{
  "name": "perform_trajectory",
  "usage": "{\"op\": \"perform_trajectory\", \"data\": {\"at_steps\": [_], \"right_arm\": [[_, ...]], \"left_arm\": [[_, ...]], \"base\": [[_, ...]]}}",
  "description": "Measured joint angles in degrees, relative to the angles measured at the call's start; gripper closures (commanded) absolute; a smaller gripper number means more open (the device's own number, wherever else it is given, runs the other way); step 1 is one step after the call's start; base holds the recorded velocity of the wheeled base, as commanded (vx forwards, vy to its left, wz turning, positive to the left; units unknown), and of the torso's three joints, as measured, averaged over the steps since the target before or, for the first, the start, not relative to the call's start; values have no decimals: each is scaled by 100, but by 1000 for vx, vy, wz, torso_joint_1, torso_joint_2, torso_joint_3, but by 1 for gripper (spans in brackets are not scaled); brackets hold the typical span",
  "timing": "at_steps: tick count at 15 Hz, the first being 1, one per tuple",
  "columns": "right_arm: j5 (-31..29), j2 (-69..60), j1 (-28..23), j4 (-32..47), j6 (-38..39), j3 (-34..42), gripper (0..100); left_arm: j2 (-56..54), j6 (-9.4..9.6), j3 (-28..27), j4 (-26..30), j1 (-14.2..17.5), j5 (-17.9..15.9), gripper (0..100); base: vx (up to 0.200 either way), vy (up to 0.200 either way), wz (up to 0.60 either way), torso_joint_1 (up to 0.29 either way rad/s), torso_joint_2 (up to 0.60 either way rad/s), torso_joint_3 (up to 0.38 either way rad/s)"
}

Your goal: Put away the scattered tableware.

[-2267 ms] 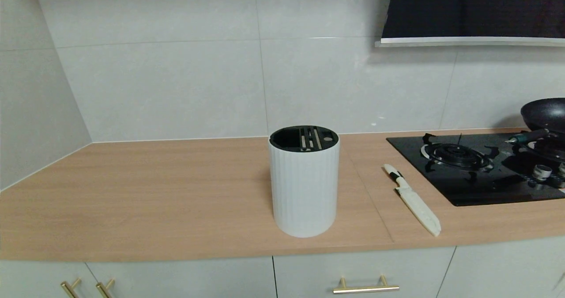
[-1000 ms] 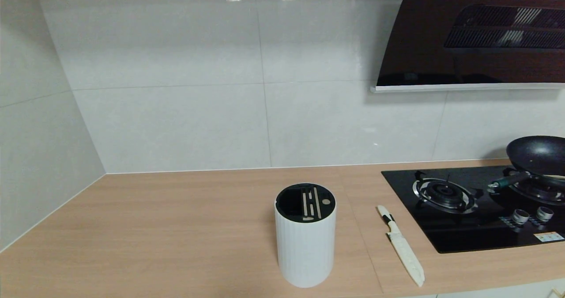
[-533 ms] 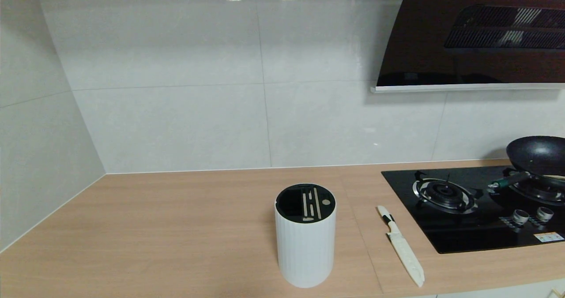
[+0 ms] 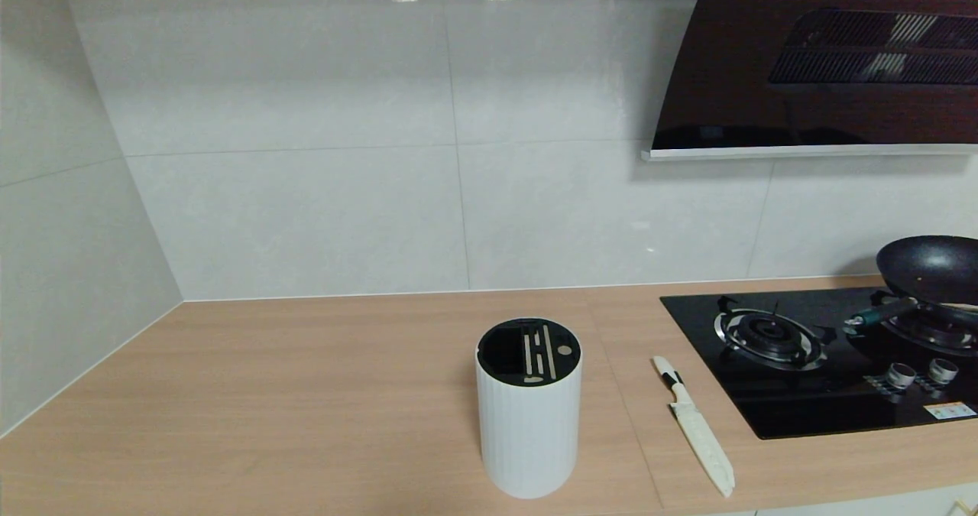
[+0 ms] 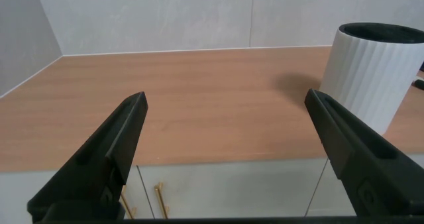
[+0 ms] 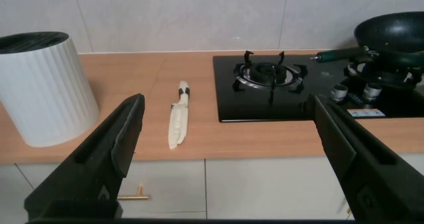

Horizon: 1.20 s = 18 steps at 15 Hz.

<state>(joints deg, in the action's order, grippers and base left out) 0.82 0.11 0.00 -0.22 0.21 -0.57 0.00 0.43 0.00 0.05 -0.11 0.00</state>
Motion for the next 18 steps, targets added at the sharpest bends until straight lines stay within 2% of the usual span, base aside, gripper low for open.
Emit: {"op": "perform_trajectory", "data": {"at_steps": [4,10,18], "right_arm": [[703,696,184,-79,266,-885,0],[1007,3693,385,-210,324,-2153,0],[956,7926,794,-2126,360,-2979,0]], "left_arm": [[0,0,0,2,-5,0,0],[0,4,0,0,-2,-2,0],[0,-2,0,-2,-5,-7,0]], "base": [[0,0,0,0,0,0],[0,0,0,0,0,0],[0,0,0,0,0,0]]}}
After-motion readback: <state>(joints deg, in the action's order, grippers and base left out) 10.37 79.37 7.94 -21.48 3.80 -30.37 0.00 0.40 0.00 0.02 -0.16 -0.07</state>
